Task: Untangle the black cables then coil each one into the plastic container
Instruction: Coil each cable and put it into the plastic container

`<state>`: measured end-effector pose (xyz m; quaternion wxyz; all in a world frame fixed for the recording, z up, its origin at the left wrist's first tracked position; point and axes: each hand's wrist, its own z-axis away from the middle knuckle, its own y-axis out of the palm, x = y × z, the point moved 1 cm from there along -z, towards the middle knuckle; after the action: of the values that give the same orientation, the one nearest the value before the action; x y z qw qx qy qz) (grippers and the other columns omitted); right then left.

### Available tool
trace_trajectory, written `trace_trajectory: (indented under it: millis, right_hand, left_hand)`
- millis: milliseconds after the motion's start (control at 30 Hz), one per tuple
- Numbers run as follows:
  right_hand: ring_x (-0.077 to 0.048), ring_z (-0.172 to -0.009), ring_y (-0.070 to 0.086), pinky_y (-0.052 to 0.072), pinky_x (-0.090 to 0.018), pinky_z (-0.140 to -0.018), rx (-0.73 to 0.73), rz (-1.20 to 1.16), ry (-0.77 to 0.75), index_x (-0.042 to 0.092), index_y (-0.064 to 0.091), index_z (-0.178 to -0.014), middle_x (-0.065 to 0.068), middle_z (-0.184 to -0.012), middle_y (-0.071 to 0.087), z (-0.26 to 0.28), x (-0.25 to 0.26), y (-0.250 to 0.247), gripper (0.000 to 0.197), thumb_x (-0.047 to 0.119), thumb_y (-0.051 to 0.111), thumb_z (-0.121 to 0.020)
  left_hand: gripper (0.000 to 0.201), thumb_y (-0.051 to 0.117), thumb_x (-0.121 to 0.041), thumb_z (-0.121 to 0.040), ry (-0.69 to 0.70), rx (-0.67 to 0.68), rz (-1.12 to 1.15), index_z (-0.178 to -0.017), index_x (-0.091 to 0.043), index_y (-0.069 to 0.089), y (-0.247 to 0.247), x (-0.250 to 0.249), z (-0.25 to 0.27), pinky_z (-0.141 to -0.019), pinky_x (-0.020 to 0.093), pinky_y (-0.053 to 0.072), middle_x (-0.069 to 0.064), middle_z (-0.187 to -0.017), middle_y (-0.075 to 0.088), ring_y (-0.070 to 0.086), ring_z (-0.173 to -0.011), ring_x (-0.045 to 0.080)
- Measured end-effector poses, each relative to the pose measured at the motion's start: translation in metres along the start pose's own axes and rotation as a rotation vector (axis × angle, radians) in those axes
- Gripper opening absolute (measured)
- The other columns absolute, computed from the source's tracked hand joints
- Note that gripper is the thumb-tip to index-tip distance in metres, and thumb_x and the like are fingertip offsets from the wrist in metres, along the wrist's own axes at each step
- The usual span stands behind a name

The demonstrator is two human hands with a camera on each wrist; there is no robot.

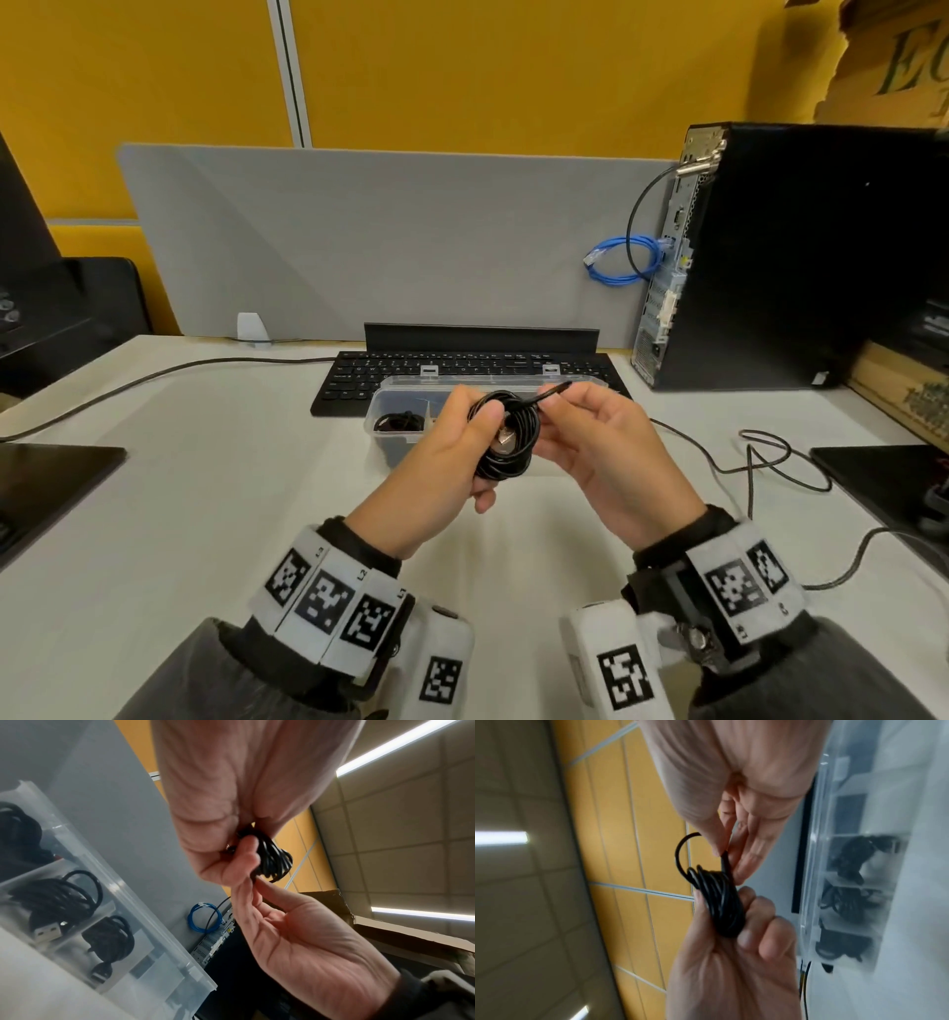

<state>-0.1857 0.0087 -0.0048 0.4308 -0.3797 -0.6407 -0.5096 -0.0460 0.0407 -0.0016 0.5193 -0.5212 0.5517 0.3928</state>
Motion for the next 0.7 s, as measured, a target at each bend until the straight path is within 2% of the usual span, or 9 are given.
trace_trajectory:
  millis: [100, 200, 300, 467, 600, 700]
  right_hand:
    - [-0.021, -0.071, 0.063, 0.058, -0.025, -0.065, -0.002, -0.160, 0.126, 0.007, 0.055, -0.082, -0.013, -0.079, 0.063, -0.002, -0.009, 0.003, 0.007, 0.005, 0.054, -0.089]
    - [-0.016, -0.066, 0.063, 0.055, -0.023, -0.061, 0.022, -0.255, 0.249, 0.010, 0.056, -0.080, -0.008, -0.075, 0.064, -0.002, -0.017, 0.005, 0.008, 0.009, 0.056, -0.088]
    - [-0.010, -0.060, 0.060, 0.054, -0.022, -0.061, 0.039, -0.261, 0.260, 0.010, 0.057, -0.082, -0.003, -0.067, 0.065, -0.003, -0.017, 0.003, 0.004, 0.008, 0.058, -0.086]
    - [-0.009, -0.053, 0.056, 0.054, -0.022, -0.057, 0.062, -0.287, 0.266, 0.008, 0.056, -0.081, -0.006, -0.067, 0.066, -0.003, -0.014, 0.002, 0.012, 0.009, 0.063, -0.071]
    - [-0.008, -0.050, 0.052, 0.053, -0.021, -0.055, 0.048, -0.292, 0.282, 0.006, 0.054, -0.082, -0.008, -0.067, 0.065, -0.004, -0.013, -0.002, 0.006, 0.002, 0.058, -0.082]
    - [-0.009, -0.051, 0.052, 0.053, -0.021, -0.055, 0.040, -0.295, 0.279, 0.005, 0.055, -0.084, -0.007, -0.065, 0.064, -0.004, -0.011, -0.003, 0.006, 0.002, 0.059, -0.080]
  left_hand:
    - [0.015, 0.036, -0.028, -0.099, 0.016, -0.071, -0.049, -0.090, -0.019, 0.045, -0.001, 0.004, -0.002, -0.053, 0.023, 0.036, -0.002, -0.080, 0.049, 0.045, -0.057, 0.004]
    - [0.015, 0.039, -0.027, -0.098, 0.022, -0.158, -0.057, -0.089, -0.020, 0.049, -0.005, 0.006, -0.005, -0.054, 0.019, 0.036, -0.007, -0.076, 0.051, 0.046, -0.064, 0.005]
    - [0.016, 0.041, -0.025, -0.097, 0.065, -0.201, -0.048, -0.089, -0.018, 0.053, -0.007, 0.005, -0.005, -0.049, 0.010, 0.037, -0.012, -0.070, 0.053, 0.050, -0.057, -0.006]
    - [0.018, 0.042, -0.020, -0.097, 0.052, -0.199, 0.072, -0.092, -0.009, 0.054, -0.006, 0.003, -0.006, -0.043, 0.010, 0.033, -0.006, -0.066, 0.053, 0.047, -0.047, -0.004]
    - [0.025, 0.040, -0.019, -0.098, 0.030, -0.171, 0.114, -0.101, 0.003, 0.052, -0.007, 0.003, -0.007, -0.043, 0.016, 0.027, 0.002, -0.067, 0.047, 0.037, -0.040, 0.001]
    - [0.029, 0.040, -0.020, -0.098, 0.021, -0.181, 0.121, -0.106, 0.006, 0.052, -0.004, 0.005, -0.007, -0.044, 0.016, 0.029, 0.003, -0.069, 0.048, 0.037, -0.039, 0.000]
